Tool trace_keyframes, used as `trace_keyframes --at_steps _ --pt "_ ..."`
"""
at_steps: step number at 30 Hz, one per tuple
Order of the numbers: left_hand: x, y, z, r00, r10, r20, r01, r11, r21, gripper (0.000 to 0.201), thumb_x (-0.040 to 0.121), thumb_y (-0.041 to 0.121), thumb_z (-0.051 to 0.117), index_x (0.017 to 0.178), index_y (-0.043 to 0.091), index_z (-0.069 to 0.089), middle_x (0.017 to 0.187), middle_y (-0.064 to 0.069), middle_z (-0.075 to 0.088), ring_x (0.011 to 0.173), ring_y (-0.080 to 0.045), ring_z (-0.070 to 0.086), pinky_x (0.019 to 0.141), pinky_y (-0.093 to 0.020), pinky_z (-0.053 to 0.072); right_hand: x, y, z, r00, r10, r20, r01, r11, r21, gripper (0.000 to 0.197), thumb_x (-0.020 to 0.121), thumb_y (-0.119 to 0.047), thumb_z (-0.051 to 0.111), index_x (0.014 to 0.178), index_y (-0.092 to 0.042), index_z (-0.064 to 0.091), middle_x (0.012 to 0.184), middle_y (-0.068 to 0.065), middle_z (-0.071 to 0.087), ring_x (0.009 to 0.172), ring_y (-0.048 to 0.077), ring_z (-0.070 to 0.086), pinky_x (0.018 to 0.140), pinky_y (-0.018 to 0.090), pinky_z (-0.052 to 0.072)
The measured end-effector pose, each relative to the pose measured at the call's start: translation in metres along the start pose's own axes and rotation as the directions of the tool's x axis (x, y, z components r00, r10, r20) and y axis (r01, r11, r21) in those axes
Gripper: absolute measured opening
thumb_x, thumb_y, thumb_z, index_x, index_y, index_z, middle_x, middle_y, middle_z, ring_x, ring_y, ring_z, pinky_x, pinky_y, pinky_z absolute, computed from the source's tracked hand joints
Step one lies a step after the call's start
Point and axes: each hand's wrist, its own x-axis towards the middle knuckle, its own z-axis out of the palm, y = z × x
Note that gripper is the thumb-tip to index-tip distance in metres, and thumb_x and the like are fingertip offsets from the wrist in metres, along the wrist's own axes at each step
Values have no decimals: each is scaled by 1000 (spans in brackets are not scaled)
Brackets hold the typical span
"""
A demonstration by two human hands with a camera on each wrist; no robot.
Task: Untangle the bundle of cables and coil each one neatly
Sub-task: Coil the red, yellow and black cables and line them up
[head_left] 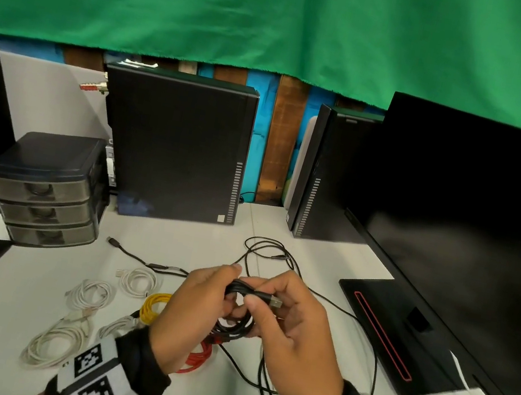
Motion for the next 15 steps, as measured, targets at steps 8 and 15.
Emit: trace_keyframes --at_steps 8,15 --pt "-3 -3 14 940 -99 -326 3 959 -283 35 103 27 49 71 11 48 55 -5 46 54 -19 47 55 -28 42 -7 0 13 987 160 -19 -158 982 105 17 96 -13 64 84 -22 56 82 10 70 72 26 68 60 42 60" --pt "4 -4 22 946 -117 -303 -3 929 -370 21 98 22 56 83 8 53 72 -12 44 61 -24 45 54 -28 43 -4 -7 8 985 161 -55 -155 983 95 3 101 -21 53 98 -21 53 81 13 71 74 32 68 54 31 56"
